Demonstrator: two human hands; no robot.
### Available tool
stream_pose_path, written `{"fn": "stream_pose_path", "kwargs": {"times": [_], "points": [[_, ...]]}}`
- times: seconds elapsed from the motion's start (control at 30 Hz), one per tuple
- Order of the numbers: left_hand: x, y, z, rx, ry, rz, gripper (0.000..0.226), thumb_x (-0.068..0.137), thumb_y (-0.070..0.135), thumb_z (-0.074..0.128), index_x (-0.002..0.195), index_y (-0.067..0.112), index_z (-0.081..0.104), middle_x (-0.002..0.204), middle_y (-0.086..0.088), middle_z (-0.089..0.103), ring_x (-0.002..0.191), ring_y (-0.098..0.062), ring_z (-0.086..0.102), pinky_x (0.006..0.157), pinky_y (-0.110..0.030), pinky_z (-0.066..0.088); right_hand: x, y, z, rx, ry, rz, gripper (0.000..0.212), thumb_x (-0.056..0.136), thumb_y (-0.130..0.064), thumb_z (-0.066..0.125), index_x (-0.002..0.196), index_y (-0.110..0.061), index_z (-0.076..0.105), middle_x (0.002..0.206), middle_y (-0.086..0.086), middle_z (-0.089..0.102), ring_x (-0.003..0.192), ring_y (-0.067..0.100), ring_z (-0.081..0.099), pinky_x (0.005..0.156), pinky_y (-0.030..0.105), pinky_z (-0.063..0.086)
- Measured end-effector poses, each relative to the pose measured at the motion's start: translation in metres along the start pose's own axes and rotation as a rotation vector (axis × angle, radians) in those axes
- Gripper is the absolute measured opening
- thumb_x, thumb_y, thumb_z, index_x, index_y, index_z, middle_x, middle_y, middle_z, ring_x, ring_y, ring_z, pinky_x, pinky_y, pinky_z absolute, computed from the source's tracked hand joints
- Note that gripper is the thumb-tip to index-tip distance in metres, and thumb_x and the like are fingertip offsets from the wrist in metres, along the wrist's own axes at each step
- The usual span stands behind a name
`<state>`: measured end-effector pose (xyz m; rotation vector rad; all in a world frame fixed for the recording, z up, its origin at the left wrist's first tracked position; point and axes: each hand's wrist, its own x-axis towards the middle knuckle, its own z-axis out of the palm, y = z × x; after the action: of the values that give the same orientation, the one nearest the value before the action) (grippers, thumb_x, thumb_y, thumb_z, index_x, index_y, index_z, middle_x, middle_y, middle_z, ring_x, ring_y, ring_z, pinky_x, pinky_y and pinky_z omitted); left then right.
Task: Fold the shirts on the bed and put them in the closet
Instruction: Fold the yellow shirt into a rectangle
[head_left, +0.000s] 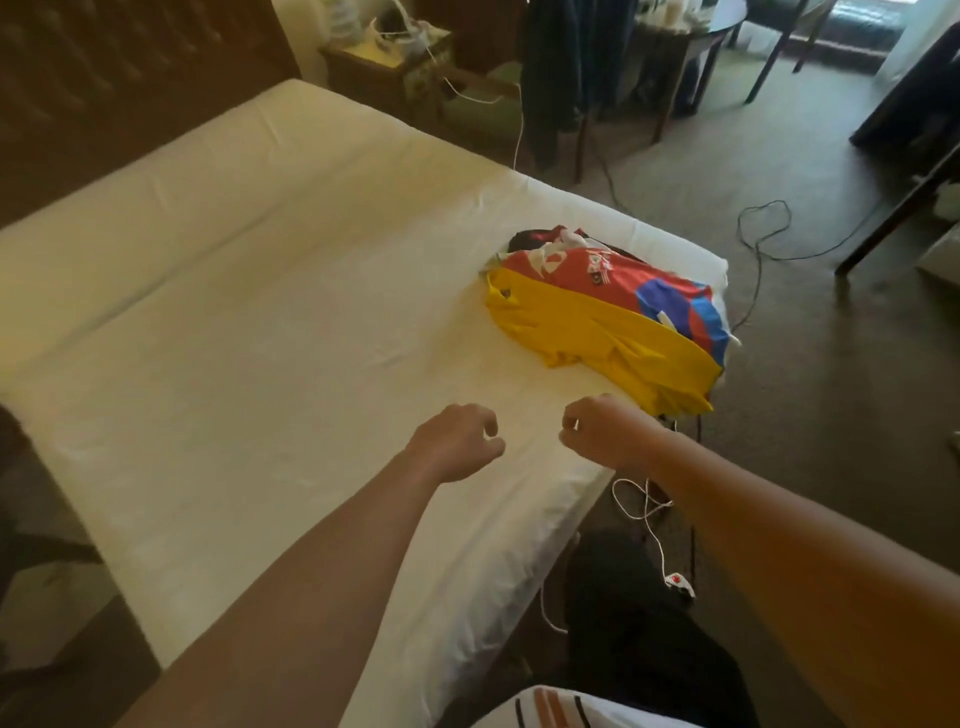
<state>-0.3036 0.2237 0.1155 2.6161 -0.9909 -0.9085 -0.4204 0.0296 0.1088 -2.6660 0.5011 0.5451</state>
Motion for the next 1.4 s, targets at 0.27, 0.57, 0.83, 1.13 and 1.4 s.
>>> {"fn": "stream_pose_path", "kwargs": {"times": [0.27,0.57,0.83,1.13,1.4], "points": [[0.130,-0.001,-0.044,-0.061,0.005,-0.129,0.033,0.095,0.043,0.059,0.121,0.023,0.066,0.125,-0.003,0.066,0.110,-0.025,0.061,0.094,-0.043,0.052,0.148,0.043,-0.035,-0.031,-0.087,-0.065,0.028,0.096,-0.035,0.053,0.108,-0.017,0.071,0.107,0.007,0.070,0.095,0.028,0.064,0.080,0.037,0.055],[0.295,0.001,-0.067,-0.175,-0.053,-0.269,0.037,0.092,0.043,0.060,0.123,0.023,0.065,0.121,-0.005,0.067,0.104,-0.027,0.063,0.091,-0.044,0.054,0.322,0.108,-0.061,-0.007,-0.249,-0.026,0.031,0.097,-0.029,0.052,0.122,-0.015,0.065,0.123,0.012,0.065,0.111,0.035,0.062,0.077,0.033,0.049],[0.413,-0.033,-0.054,-0.216,-0.119,-0.352,0.035,0.091,0.042,0.061,0.120,0.024,0.065,0.117,-0.005,0.067,0.102,-0.028,0.063,0.088,-0.043,0.055,0.449,0.141,-0.046,0.103,-0.217,0.072,0.044,0.097,-0.026,0.052,0.140,-0.014,0.050,0.138,0.014,0.052,0.126,0.038,0.050,0.092,0.045,0.049],[0.456,-0.062,-0.020,-0.280,-0.172,-0.451,0.032,0.089,0.042,0.059,0.116,0.026,0.066,0.110,-0.003,0.068,0.097,-0.026,0.064,0.085,-0.043,0.055,0.507,0.159,-0.013,0.180,-0.213,0.310,0.039,0.092,-0.029,0.058,0.126,-0.015,0.045,0.127,0.012,0.056,0.123,0.038,0.050,0.103,0.054,0.037],[0.439,-0.055,-0.022,-0.321,-0.195,-0.449,0.033,0.091,0.041,0.058,0.118,0.024,0.066,0.115,-0.005,0.067,0.099,-0.027,0.063,0.086,-0.043,0.054,0.488,0.146,-0.014,-0.094,-0.307,0.049,0.024,0.088,-0.033,0.062,0.103,-0.014,0.066,0.115,0.005,0.059,0.115,0.031,0.049,0.101,0.049,0.039]]}}
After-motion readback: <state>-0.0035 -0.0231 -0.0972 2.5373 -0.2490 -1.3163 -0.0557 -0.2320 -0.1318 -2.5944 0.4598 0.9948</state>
